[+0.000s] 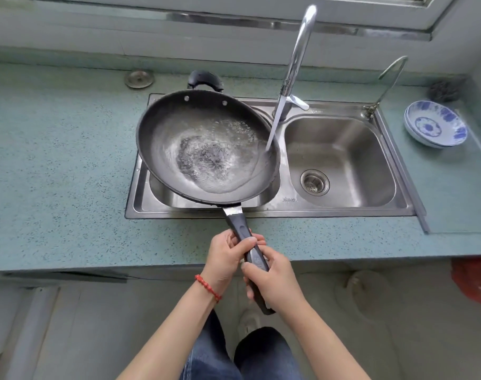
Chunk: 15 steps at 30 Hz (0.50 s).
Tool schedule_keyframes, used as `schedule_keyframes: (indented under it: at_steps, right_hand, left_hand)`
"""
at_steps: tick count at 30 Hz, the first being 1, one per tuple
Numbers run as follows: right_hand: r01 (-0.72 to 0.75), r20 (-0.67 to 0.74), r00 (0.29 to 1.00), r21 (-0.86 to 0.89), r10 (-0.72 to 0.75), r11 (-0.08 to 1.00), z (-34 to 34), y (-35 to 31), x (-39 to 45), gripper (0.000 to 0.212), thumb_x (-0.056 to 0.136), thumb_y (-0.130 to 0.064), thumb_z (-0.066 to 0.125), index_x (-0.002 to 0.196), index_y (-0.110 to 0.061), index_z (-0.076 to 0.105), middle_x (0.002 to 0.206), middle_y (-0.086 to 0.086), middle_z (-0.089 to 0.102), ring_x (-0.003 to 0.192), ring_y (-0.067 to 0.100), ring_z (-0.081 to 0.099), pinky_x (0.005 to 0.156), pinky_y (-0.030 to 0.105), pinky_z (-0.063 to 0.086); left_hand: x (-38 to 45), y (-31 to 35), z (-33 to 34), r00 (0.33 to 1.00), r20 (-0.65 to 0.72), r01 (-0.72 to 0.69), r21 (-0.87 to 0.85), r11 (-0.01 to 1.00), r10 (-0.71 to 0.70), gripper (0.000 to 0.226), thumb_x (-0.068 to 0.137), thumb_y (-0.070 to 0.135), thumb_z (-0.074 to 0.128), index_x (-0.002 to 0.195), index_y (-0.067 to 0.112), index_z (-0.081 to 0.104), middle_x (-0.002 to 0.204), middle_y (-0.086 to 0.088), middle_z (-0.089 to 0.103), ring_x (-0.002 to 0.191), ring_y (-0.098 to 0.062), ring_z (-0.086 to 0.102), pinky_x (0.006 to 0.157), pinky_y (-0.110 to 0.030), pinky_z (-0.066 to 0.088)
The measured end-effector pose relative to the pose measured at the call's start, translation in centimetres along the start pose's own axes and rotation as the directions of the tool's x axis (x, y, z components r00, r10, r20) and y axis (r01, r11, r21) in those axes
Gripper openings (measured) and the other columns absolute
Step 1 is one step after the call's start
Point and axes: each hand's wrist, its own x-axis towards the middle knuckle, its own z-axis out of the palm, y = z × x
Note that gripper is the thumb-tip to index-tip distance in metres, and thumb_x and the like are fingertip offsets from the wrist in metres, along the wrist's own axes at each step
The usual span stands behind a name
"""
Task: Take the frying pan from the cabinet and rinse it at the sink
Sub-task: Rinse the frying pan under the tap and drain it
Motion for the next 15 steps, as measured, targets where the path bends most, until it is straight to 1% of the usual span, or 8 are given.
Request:
schedule_keyframes:
  at_steps: [2,4,6,8,9,11,13,15]
  right_hand:
    - [0.014,-0.038,0.999,0.024,-0.013,1.000,0.7,0.5,-0.1,0.015,0.077,-0.004,0.056,0.069,-0.017,0.055,0.048,0.011,0.048,0.032,0.020,0.044,0.037,0.023,0.038]
    - [0.032,-0.048,0.998,0.097,-0.027,0.995,1.4,1.1,-0.3,0.012,0.074,-0.008,0.056,0.066,-0.016,0.054,0.045,0.008,0.047,0.031,0.019,0.042,0.036,0.024,0.036]
    - [0.036,-0.042,0.999,0.181,-0.029,0.983,1.9,1.6,-0.4,0.014,0.078,-0.003,0.056,0.067,-0.013,0.054,0.043,0.004,0.048,0.029,0.017,0.042,0.035,0.025,0.037]
    - [0.020,-0.027,1.000,0.266,-0.014,0.964,2.2,1.8,-0.4,0.019,0.083,0.005,0.053,0.071,-0.009,0.054,0.043,0.003,0.049,0.028,0.015,0.041,0.033,0.022,0.037]
    - [0.014,-0.018,1.000,0.297,-0.009,0.955,2.3,1.8,-0.4,0.018,0.083,0.006,0.053,0.072,-0.007,0.053,0.043,0.003,0.049,0.028,0.015,0.041,0.033,0.020,0.037]
    - [0.010,0.000,1.000,0.349,-0.011,0.937,2.4,1.7,-0.4,0.009,0.078,0.001,0.055,0.072,-0.005,0.053,0.044,0.003,0.049,0.028,0.015,0.040,0.032,0.020,0.038]
    - [0.004,0.020,1.000,0.394,-0.013,0.919,2.3,1.5,-0.3,0.003,0.072,-0.003,0.055,0.071,-0.004,0.052,0.045,0.005,0.049,0.028,0.015,0.040,0.032,0.022,0.038]
    - [-0.004,0.035,0.999,0.428,-0.012,0.904,2.2,1.7,-0.2,0.005,0.070,-0.004,0.056,0.068,-0.005,0.051,0.045,0.006,0.048,0.028,0.016,0.040,0.031,0.022,0.037]
  left_hand:
    - [-0.3,0.0,-0.2,1.000,-0.005,-0.015,0.048,0.999,0.015,0.012,0.080,-0.007,0.057,0.077,0.004,0.060,0.066,0.000,0.074,0.066,-0.010,0.069,0.062,-0.021,0.055]
    - [-0.5,0.0,-0.7,1.000,-0.011,-0.019,0.082,0.996,0.020,0.009,0.080,-0.007,0.058,0.078,0.002,0.059,0.065,0.001,0.073,0.065,-0.009,0.069,0.061,-0.019,0.054]
    - [-0.6,-0.1,-1.2,1.000,-0.024,-0.016,0.097,0.995,0.019,0.007,0.079,-0.006,0.059,0.080,0.001,0.059,0.064,0.000,0.073,0.065,-0.009,0.069,0.061,-0.019,0.054]
    - [-0.6,-0.1,-1.3,0.999,-0.048,-0.005,0.076,0.997,0.009,0.007,0.079,-0.005,0.060,0.079,0.002,0.060,0.064,-0.001,0.073,0.065,-0.011,0.069,0.062,-0.020,0.055]
    - [-0.6,-0.1,-1.3,0.998,-0.067,0.013,0.033,0.999,-0.011,0.007,0.078,-0.005,0.060,0.078,0.002,0.060,0.063,-0.001,0.072,0.065,-0.011,0.069,0.063,-0.021,0.055]
    - [-0.5,-0.1,-1.2,0.994,-0.069,0.073,-0.140,0.988,-0.083,0.007,0.078,-0.006,0.060,0.080,0.000,0.059,0.065,-0.003,0.070,0.063,-0.011,0.068,0.062,-0.021,0.055]
    - [-0.4,0.0,-1.2,0.987,0.016,0.158,-0.335,0.929,-0.162,0.013,0.073,-0.002,0.062,0.085,0.000,0.058,0.068,-0.006,0.068,0.064,-0.013,0.067,0.062,-0.023,0.055]
    - [-0.2,0.0,-1.2,0.972,0.103,0.235,-0.482,0.844,-0.212,0.021,0.070,-0.001,0.063,0.090,0.001,0.057,0.071,-0.007,0.069,0.067,-0.016,0.068,0.063,-0.024,0.056]
